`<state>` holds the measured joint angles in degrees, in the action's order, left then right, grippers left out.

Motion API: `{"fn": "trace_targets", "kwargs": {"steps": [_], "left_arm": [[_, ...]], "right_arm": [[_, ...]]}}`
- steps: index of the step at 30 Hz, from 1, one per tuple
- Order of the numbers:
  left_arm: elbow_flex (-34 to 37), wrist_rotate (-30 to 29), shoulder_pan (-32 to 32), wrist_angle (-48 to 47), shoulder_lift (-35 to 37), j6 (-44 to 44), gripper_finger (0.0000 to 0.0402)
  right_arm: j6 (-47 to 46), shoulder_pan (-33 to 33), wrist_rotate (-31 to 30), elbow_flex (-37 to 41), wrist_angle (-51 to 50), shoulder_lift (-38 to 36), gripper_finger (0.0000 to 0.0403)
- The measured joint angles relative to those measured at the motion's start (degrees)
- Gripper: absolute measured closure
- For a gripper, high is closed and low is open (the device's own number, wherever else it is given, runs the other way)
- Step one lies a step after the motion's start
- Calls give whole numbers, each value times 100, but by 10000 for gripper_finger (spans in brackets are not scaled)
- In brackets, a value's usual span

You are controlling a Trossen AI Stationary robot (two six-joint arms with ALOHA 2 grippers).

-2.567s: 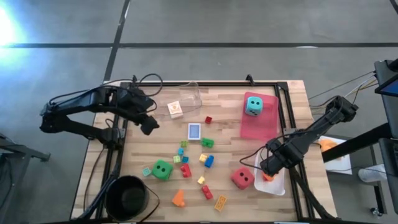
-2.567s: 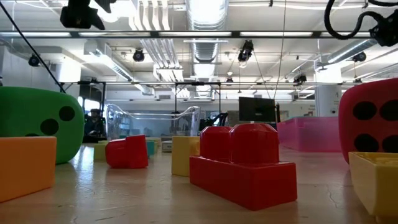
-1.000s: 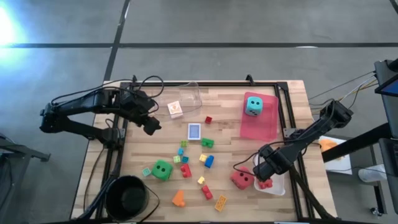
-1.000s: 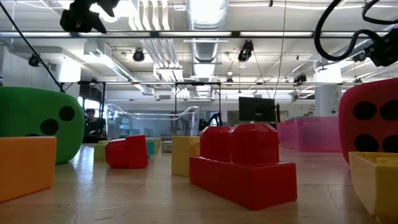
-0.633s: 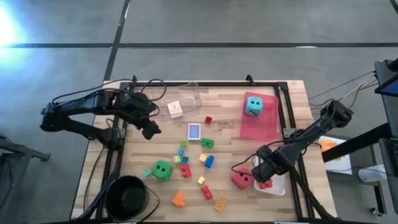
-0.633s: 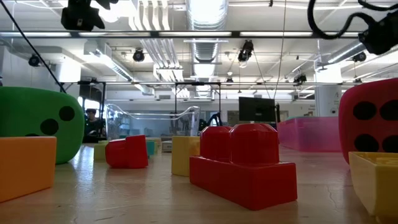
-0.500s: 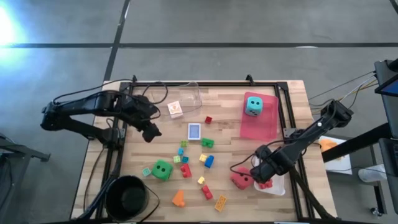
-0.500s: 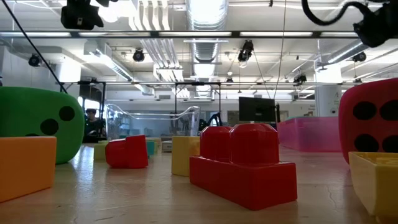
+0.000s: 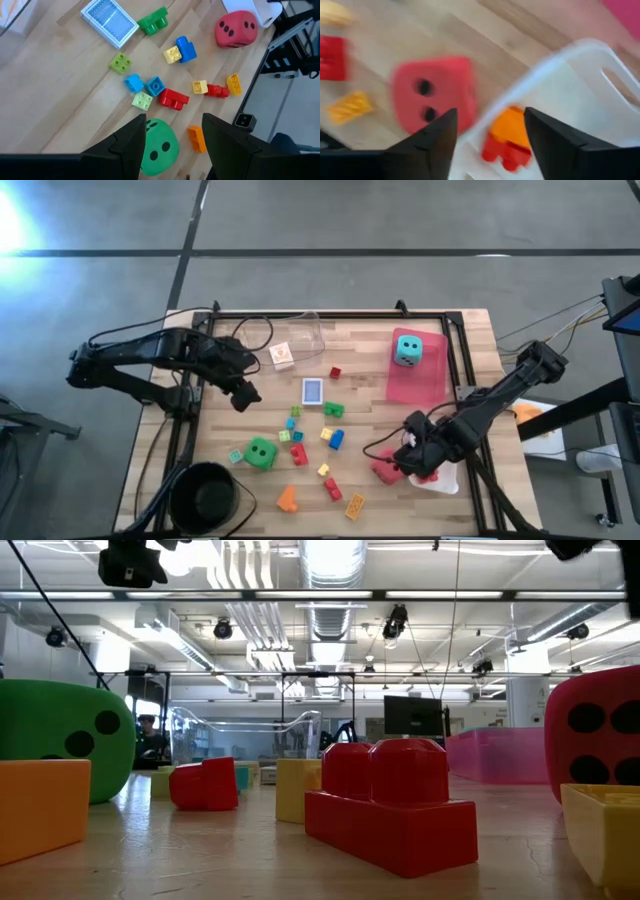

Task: Pick & Place Toys
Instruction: Put the dark blue game piece into the white bin

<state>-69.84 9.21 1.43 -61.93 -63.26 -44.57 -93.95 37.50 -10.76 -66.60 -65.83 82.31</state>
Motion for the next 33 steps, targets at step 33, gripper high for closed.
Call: {"fn": "trace_targets", "kwargs": {"steps": [33], "left_arm": [[0, -222, -61, -139, 76, 586, 205]], "right_arm": [[-1674, -1246, -354, -1279, 2066, 2053, 107]]}}
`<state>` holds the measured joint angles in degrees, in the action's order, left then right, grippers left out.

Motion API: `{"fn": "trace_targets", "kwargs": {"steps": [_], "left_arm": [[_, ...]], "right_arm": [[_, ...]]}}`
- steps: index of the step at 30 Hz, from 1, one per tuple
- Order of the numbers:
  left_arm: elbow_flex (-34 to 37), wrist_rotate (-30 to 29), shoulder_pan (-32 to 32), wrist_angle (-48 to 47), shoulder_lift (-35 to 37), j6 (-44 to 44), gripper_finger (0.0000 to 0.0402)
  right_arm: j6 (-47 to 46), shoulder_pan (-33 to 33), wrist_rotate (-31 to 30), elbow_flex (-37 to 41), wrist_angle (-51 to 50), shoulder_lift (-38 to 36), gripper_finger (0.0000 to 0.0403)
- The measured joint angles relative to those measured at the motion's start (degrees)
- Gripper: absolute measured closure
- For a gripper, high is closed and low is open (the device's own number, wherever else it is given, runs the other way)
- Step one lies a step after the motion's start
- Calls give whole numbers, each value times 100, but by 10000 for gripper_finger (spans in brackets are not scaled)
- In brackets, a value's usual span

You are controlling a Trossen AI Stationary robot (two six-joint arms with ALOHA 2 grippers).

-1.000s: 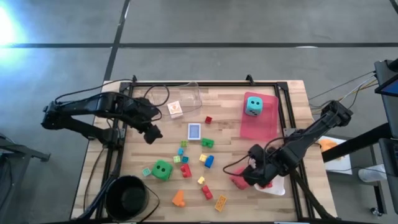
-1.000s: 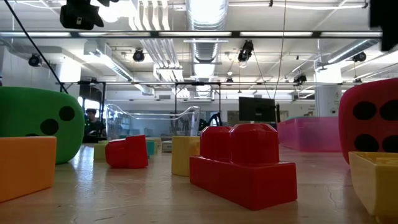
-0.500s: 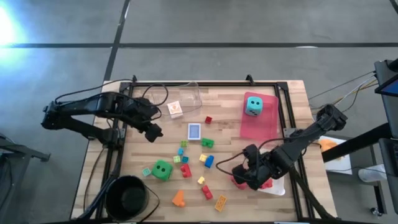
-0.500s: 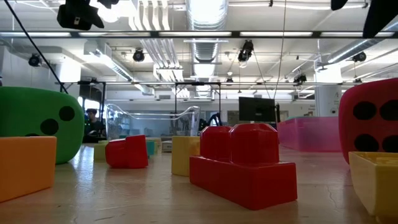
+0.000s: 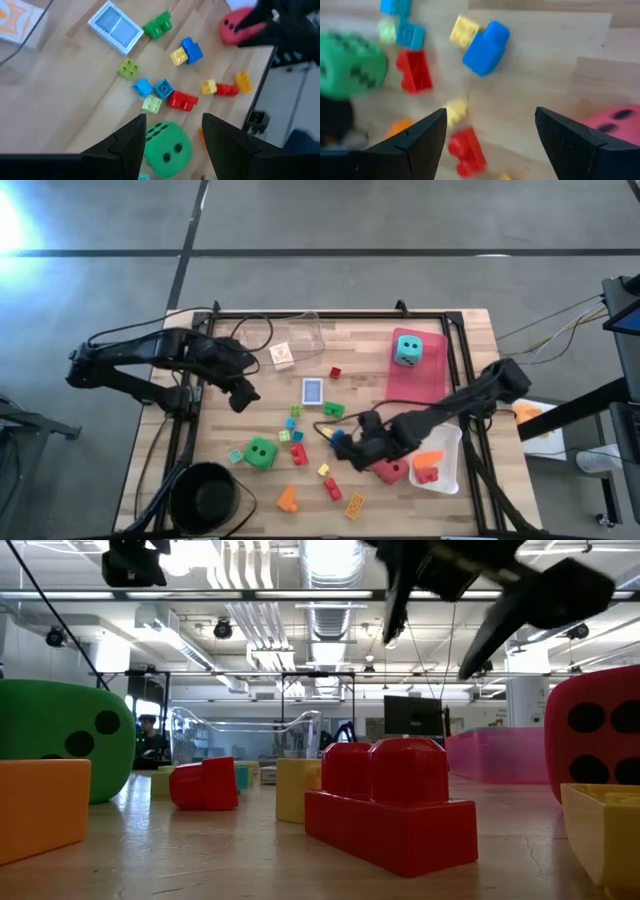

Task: Pick & Place Toys
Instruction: Put the dark blue game piece into the white bin

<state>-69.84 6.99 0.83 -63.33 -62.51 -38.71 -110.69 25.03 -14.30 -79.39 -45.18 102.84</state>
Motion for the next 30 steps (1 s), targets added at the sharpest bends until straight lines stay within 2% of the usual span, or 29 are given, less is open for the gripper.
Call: {"fn": "trace_targets", "kwargs": {"steps": [5, 11, 15, 20, 30], "left_arm": [[0, -359, -230, 23, 323, 398, 205], [0, -358, -587, 346, 808, 1015, 205], [2, -361, -755, 397, 1010, 1027, 205], [2, -349, -1007, 398, 1202, 1042, 205], [2, -360, -1212, 328, 1227, 1039, 205]], "right_arm": [[-437, -245, -9, -572, -160, 581, 108], [-292, -576, -89, -1779, -711, 1436, 114], [-240, -712, -74, -2549, -1343, 2006, 115], [-171, -859, 21, -3279, -1637, 2527, 115], [-38, -953, 249, -4243, -2041, 3320, 115]]}}
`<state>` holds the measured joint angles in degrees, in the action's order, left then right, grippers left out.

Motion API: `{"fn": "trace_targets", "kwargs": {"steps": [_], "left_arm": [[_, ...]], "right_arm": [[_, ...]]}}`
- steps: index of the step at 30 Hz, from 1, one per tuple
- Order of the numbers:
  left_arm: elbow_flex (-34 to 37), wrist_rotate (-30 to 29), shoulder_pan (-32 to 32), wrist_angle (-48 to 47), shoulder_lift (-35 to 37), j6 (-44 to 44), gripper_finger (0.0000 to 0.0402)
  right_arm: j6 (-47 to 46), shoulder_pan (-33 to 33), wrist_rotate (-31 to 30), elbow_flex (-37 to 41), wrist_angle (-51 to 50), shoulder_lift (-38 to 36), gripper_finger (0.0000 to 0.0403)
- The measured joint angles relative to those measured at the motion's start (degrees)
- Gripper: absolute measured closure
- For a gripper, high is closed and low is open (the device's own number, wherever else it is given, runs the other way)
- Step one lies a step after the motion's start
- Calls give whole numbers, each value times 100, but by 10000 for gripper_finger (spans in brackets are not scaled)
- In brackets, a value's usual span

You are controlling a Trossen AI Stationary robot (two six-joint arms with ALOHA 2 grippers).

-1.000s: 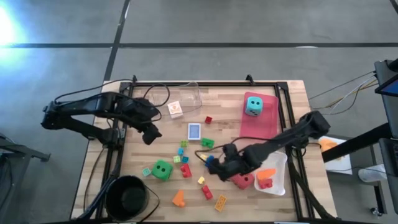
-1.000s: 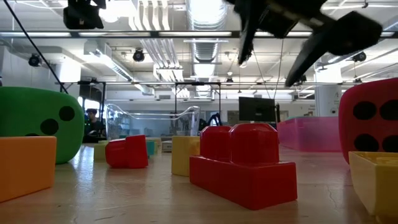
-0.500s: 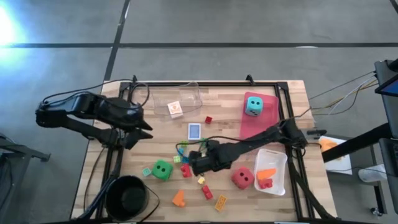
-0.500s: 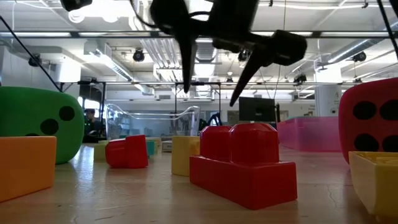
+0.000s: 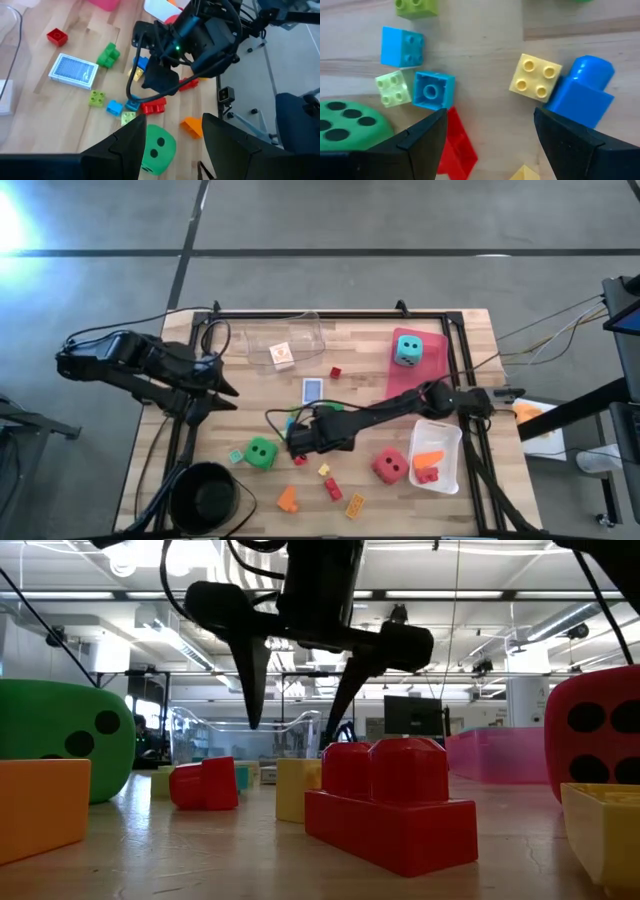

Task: Pick & Place Toys
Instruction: Put the dark blue game piece into the white bin

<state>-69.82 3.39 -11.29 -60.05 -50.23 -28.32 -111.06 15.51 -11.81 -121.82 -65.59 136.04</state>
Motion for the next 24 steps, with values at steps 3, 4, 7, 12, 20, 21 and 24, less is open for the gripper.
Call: {"fn": "trace_targets", "kwargs": {"steps": [3, 4, 7, 12, 20, 21, 24], "left_arm": [[0, 9, -4, 1, 4, 0, 205], [0, 7, -4, -3, 4, 0, 205], [0, 9, -2, -28, 4, -22, 205], [0, 22, -2, -80, 4, -22, 205], [0, 22, -2, -122, 0, -24, 205], [0, 20, -2, -122, -1, -29, 205], [0, 25, -2, -121, -1, -64, 205]], "right_arm": [[-79, 10, 36, -202, -418, 86, 115], [-122, 11, 39, -224, -562, 86, 115], [-187, 7, 45, -204, -847, -23, 115], [-323, 37, 276, 11, -971, -191, 115], [-441, 74, 495, 521, -704, -178, 115], [-434, 72, 493, 551, -640, -178, 115], [-325, 54, 501, 604, -615, -178, 115]]}}
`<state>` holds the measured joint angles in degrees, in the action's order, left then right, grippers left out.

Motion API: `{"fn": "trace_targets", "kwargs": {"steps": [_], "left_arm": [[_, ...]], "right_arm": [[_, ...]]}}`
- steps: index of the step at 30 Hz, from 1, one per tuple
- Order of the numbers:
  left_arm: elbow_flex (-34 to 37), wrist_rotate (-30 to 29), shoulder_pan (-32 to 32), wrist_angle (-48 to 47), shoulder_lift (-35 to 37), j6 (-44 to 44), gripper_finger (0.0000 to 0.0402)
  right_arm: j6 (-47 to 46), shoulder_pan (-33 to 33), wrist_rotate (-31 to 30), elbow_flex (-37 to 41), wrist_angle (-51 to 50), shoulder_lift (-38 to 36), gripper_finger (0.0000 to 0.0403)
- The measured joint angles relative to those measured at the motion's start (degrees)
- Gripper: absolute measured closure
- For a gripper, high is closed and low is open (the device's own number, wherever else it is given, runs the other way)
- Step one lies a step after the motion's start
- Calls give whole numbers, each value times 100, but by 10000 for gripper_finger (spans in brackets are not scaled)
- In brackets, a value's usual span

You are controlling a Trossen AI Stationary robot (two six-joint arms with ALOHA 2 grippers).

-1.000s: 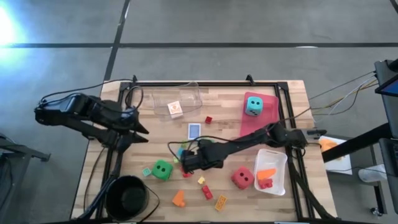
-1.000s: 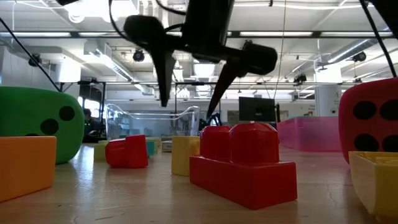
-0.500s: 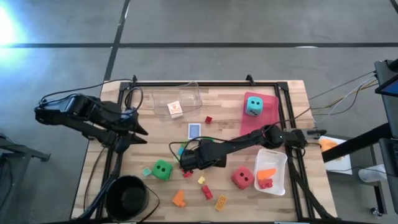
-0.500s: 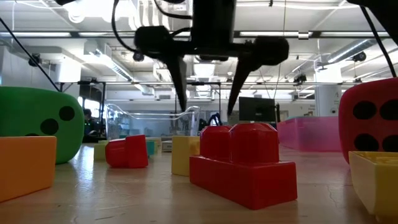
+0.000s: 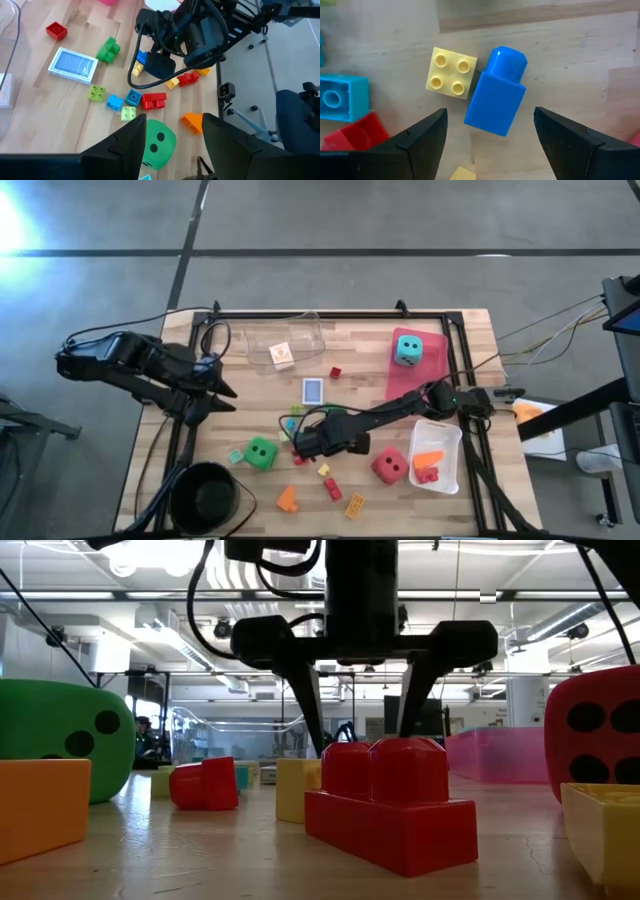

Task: Pick & Place Toys
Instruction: Put the dark blue game piece into the white bin

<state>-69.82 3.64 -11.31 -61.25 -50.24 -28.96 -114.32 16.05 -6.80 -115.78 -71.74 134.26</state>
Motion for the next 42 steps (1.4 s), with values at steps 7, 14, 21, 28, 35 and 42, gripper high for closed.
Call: {"fn": "trace_targets", "kwargs": {"steps": [7, 14, 21, 28, 35, 42], "left_arm": [[0, -2, 0, 0, 1, -128, 205], [0, 0, 0, 4, 0, -126, 205], [0, -1, 0, 9, 0, -126, 205], [0, 0, 0, 11, 0, -124, 205], [2, 0, 0, 11, 0, -122, 205], [2, 0, 0, 11, 0, -120, 205]], "right_arm": [[98, -60, 103, 242, 69, 0, 115], [250, -142, 245, 393, 91, 0, 115], [389, -196, 445, 626, 317, 0, 121], [416, -183, 533, 647, 385, 0, 215], [512, -188, 536, 646, 360, -2, 280], [679, -137, 505, 430, 261, 0, 280]]}}
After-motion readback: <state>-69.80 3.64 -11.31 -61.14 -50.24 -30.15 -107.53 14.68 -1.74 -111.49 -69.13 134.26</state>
